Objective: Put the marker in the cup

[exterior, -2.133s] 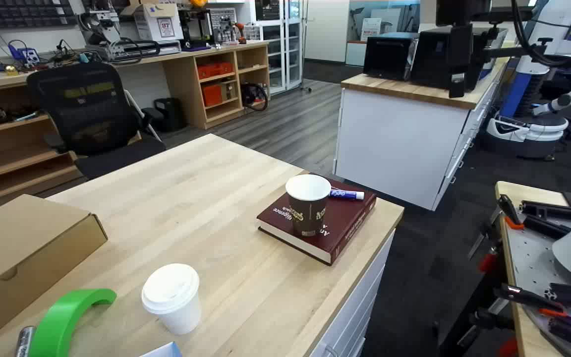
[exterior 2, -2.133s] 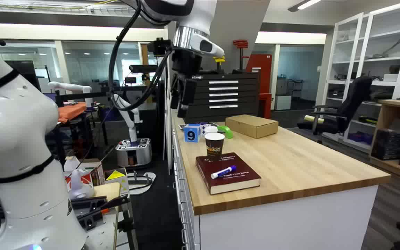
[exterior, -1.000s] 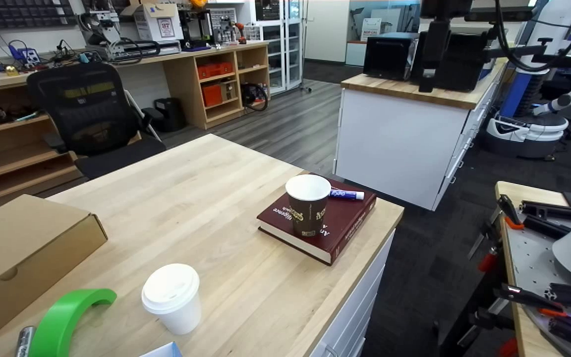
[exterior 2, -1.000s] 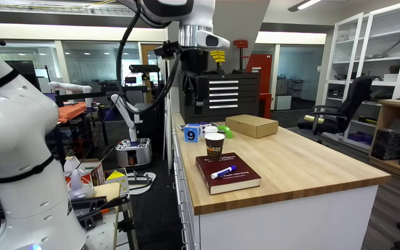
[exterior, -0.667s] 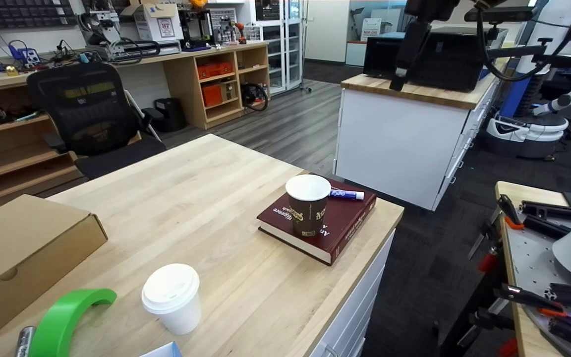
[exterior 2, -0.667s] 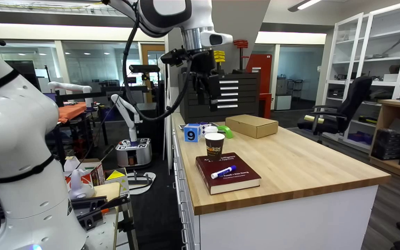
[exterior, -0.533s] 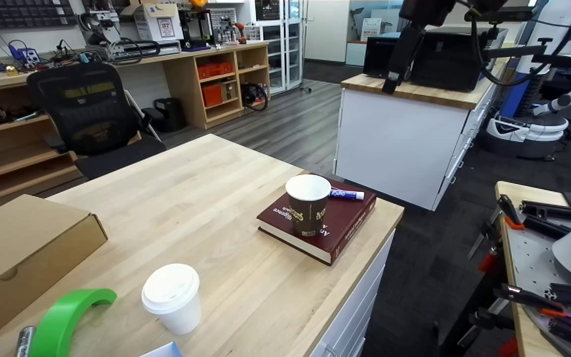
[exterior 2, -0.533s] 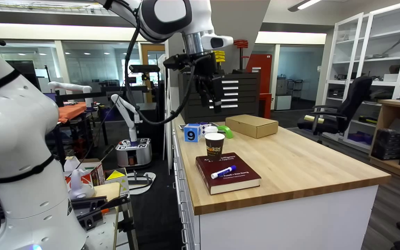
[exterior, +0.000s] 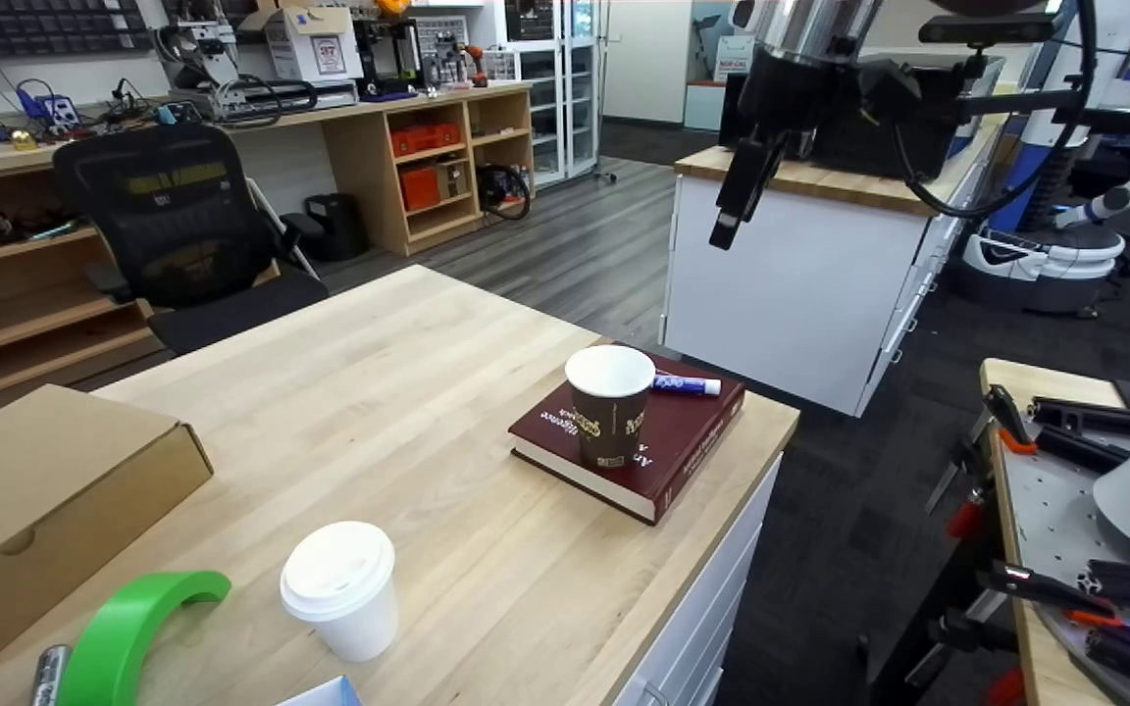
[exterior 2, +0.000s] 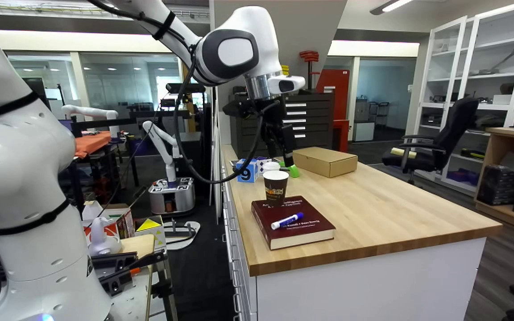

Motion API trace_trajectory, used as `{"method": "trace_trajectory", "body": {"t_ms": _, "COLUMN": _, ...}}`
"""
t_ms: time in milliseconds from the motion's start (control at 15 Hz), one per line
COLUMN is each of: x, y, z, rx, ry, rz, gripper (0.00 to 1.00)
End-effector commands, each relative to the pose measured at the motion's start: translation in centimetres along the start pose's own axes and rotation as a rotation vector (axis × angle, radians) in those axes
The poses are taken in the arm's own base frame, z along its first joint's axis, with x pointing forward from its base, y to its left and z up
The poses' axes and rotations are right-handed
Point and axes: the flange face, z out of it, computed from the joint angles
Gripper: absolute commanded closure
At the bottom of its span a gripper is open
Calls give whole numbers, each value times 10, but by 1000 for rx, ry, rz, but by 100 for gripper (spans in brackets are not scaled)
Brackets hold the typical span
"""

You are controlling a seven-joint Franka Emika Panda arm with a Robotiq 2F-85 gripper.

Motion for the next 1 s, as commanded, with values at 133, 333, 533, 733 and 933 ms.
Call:
{"method": "trace_trajectory", "body": {"t_ms": 133, "x": 14, "y": -10, "z": 35, "rx": -43, "ry": -35, "rz": 6, "gripper": 0}}
{"method": "trace_trajectory", "body": {"t_ms": 333, "x": 16, "y": -14, "z": 51, "rx": -57, "ry": -65, "rz": -5, "gripper": 0}}
{"method": "trace_trajectory", "body": {"t_ms": 533, "x": 18, "y": -18, "z": 61, "rx": -58, "ry": -89, "rz": -26, "gripper": 0}}
{"method": "trace_trajectory", "body": {"t_ms": 733, "x": 14, "y": -16, "z": 62, "rx": -45, "ry": -105, "rz": -38, "gripper": 0}}
{"method": "trace_trajectory", "body": {"t_ms": 933, "x": 15, "y": -19, "z": 65, "rx": -43, "ry": -108, "rz": -42, "gripper": 0}}
